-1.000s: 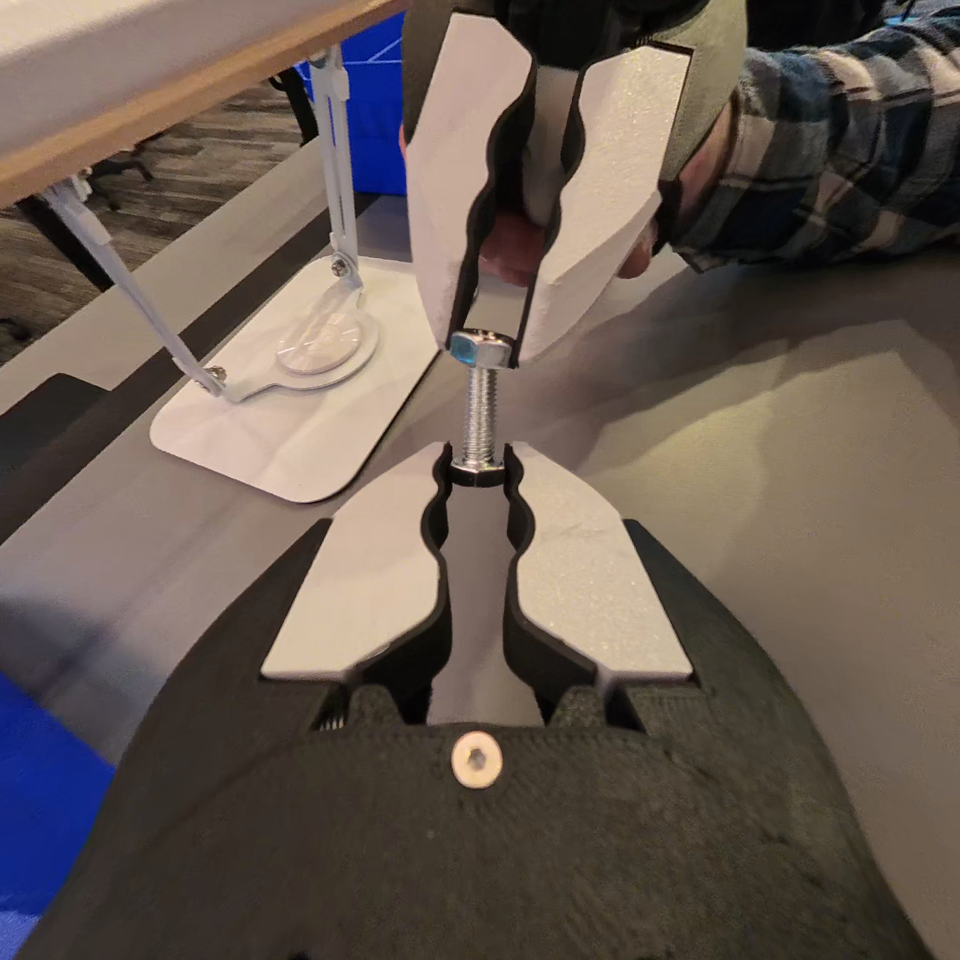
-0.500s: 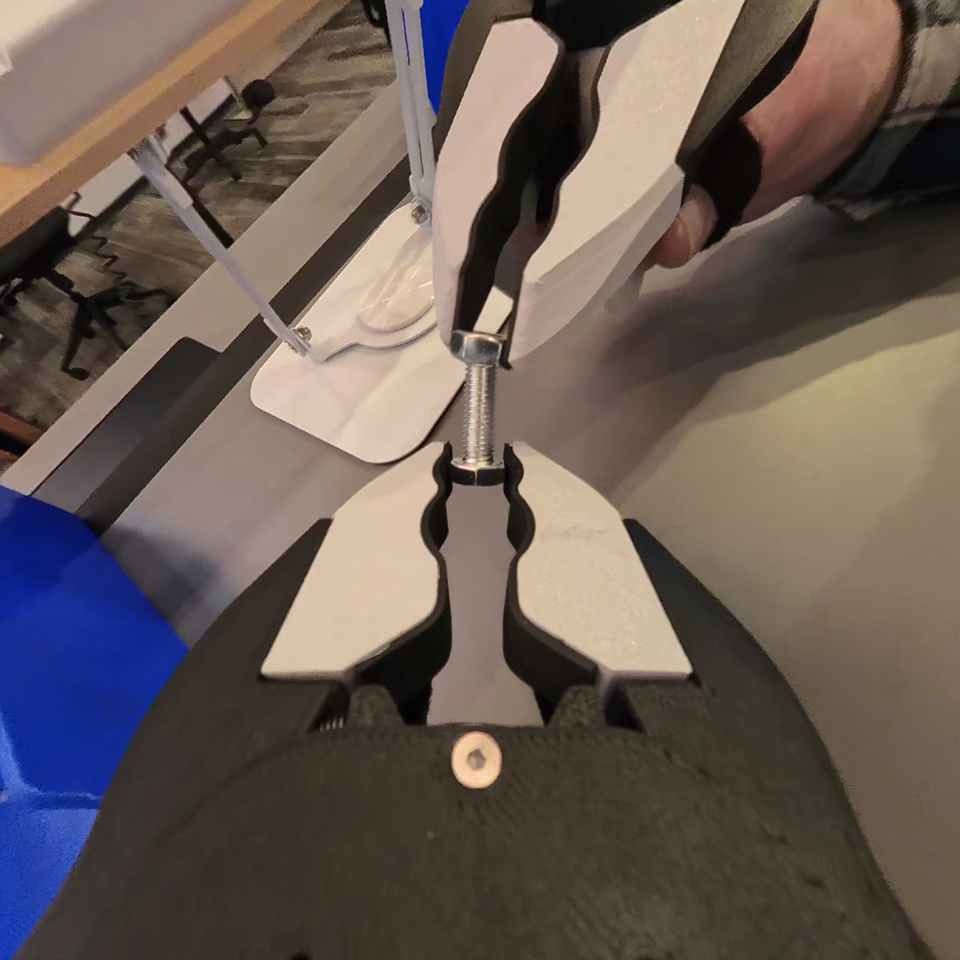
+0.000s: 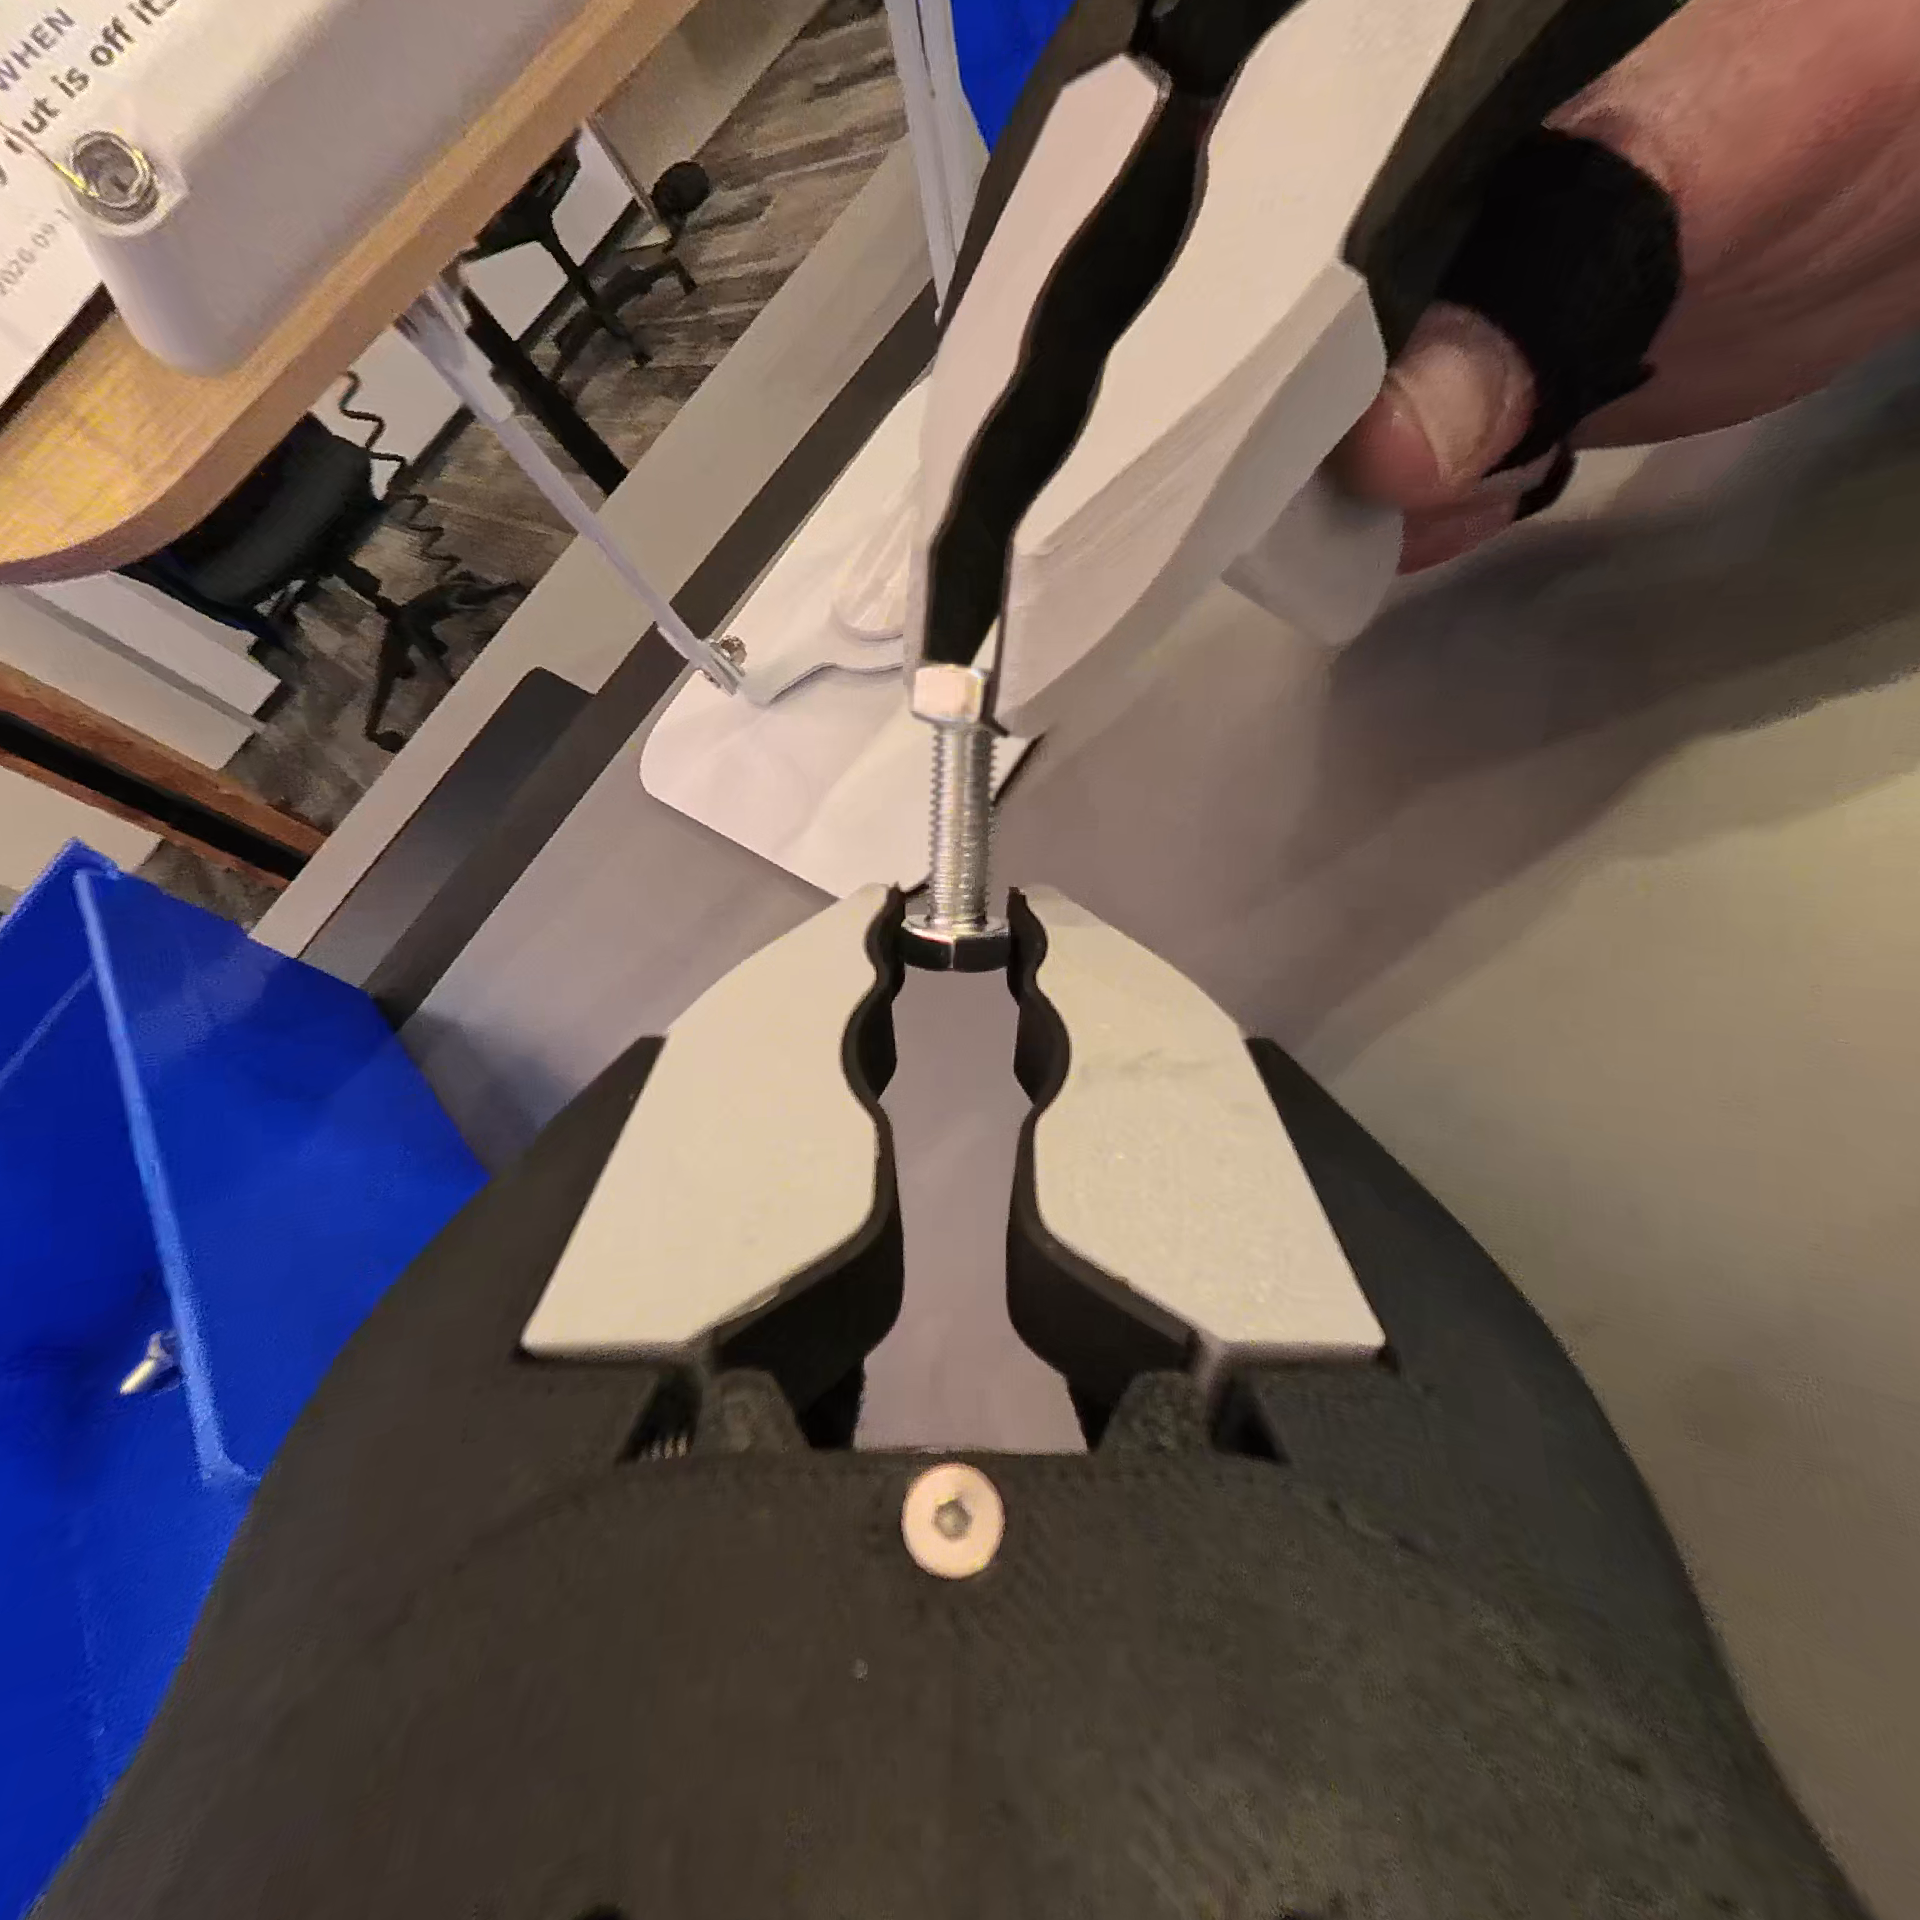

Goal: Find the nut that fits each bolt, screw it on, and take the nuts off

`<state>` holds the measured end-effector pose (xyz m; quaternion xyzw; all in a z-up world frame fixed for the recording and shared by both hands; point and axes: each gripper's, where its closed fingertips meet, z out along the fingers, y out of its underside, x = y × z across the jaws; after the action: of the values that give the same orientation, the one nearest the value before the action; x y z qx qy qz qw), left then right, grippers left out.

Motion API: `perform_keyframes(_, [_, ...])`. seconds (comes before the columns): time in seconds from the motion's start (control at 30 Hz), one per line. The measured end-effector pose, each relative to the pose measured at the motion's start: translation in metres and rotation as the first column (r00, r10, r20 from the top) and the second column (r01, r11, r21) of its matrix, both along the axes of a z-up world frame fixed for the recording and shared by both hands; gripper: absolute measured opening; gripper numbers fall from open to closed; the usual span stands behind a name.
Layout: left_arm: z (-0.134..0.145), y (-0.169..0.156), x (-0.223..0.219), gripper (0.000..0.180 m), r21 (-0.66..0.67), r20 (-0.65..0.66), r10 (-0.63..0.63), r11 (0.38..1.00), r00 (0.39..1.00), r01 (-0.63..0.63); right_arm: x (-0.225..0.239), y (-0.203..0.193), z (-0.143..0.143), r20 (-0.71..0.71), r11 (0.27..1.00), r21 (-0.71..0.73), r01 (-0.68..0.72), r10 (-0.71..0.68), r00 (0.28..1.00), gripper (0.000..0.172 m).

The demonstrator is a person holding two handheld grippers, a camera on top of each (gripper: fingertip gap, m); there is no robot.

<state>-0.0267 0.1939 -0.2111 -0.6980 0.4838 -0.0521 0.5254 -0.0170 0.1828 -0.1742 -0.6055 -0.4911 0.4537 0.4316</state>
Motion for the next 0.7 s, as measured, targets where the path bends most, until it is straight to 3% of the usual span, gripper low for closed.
perform_keyframes(0.27, [-0.0039, 0.0054, -0.0050, 0.018, 0.037, -0.057, 0.041, 0.999, 0.998, -0.039, -0.0036, 0.0037, -0.0031, -0.042, 0.986, -0.152, 0.065, -0.072, 0.996, 0.017])
perform_keyframes(0.7, [-0.0048, 0.0063, -0.0036, 0.018, 0.035, -0.050, 0.037, 0.999, 0.998, -0.036, -0.0035, 0.0036, -0.0025, -0.033, 0.990, -0.129, 0.064, -0.069, 0.997, 0.017])
